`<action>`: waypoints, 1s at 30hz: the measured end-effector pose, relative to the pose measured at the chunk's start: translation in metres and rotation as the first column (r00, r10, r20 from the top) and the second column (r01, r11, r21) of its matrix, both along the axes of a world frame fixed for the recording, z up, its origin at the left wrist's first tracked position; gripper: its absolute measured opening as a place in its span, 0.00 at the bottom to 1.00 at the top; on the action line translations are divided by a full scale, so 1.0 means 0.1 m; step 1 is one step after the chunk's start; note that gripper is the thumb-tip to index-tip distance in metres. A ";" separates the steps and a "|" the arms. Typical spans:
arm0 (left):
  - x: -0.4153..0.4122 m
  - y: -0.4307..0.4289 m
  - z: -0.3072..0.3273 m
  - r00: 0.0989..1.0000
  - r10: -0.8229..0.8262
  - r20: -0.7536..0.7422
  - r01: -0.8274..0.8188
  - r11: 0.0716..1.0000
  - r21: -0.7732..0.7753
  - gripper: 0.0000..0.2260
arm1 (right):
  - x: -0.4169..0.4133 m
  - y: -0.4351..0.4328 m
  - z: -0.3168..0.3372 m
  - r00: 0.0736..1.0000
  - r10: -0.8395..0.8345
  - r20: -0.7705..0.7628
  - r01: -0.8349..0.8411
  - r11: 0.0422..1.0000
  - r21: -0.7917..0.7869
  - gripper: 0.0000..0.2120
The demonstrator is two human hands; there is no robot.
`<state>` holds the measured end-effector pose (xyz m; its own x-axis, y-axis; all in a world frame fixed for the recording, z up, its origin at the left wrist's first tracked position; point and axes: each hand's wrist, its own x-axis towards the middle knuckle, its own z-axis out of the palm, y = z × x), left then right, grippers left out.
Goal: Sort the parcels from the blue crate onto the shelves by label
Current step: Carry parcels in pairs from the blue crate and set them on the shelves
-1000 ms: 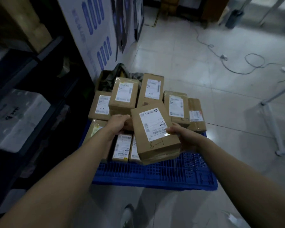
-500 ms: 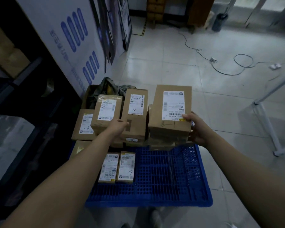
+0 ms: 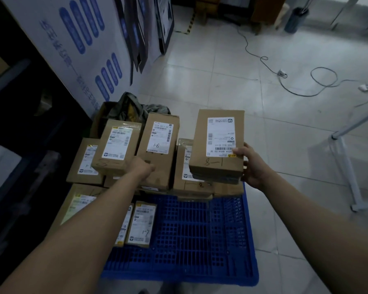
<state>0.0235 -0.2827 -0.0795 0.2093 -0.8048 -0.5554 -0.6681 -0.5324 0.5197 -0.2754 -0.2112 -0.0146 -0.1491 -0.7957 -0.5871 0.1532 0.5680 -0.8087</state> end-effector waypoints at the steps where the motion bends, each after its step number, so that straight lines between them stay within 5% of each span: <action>1: -0.01 -0.02 -0.03 1.000 -0.001 0.013 0.001 1.000 0.003 0.17 | -0.01 -0.03 -0.02 1.000 0.005 0.005 -0.005 1.000 0.000 0.29; 5: -0.03 -0.08 -0.11 0.999 0.048 0.010 -0.048 0.999 0.013 0.17 | -0.04 -0.13 -0.13 0.999 0.035 0.012 -0.036 0.999 0.003 0.26; 16: 0.03 -0.11 -0.39 0.965 0.153 -0.213 -0.136 0.987 0.091 0.34 | 0.00 -0.23 -0.44 0.994 0.074 0.086 -0.074 0.997 -0.005 0.26; 21: 0.08 -0.07 -0.54 0.835 0.266 -0.483 -0.209 0.963 0.169 0.23 | -0.04 -0.22 -0.62 0.990 0.057 0.128 -0.062 0.998 0.031 0.24; 25: 0.15 0.01 -0.64 0.782 0.320 -0.535 -0.203 0.942 0.266 0.37 | 0.02 -0.20 -0.68 0.988 0.038 0.149 -0.044 0.998 0.038 0.23; 30: 0.17 0.05 -0.73 0.651 0.418 -0.633 -0.256 0.907 0.336 0.34 | 0.01 -0.21 -0.70 0.981 0.018 0.191 -0.021 1.000 0.016 0.24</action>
